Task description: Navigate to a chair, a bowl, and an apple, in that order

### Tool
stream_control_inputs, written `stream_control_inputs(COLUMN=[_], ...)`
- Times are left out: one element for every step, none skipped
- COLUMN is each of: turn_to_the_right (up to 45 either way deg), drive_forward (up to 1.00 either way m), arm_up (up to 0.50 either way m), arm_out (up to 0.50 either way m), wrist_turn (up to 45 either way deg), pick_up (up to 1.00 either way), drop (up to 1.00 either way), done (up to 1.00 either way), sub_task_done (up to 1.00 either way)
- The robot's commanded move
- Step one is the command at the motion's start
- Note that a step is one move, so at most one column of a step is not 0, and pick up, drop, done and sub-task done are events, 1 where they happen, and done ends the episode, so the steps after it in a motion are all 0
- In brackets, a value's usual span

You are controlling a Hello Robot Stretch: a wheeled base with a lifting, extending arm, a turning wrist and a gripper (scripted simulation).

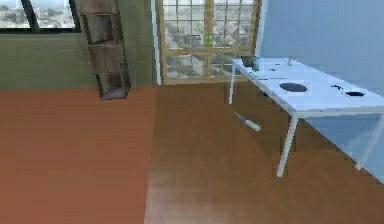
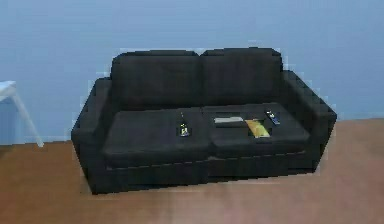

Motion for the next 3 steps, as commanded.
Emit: stream_control_inputs(turn_to_the_right=[0.0, 0.0, 0.0], drive_forward=[1.00, 1.00, 0.25], arm_up=[0.00, 0.00, 0.00], arm_out=[0.00, 0.00, 0.00], wrist_turn=[0.0, 0.0, 0.0], pick_up=[0.00, 0.00, 0.00], drop=[0.00, 0.00, 0.00], done=[0.00, 0.00, 0.00], sub_task_done=[0.00, 0.00, 0.00])
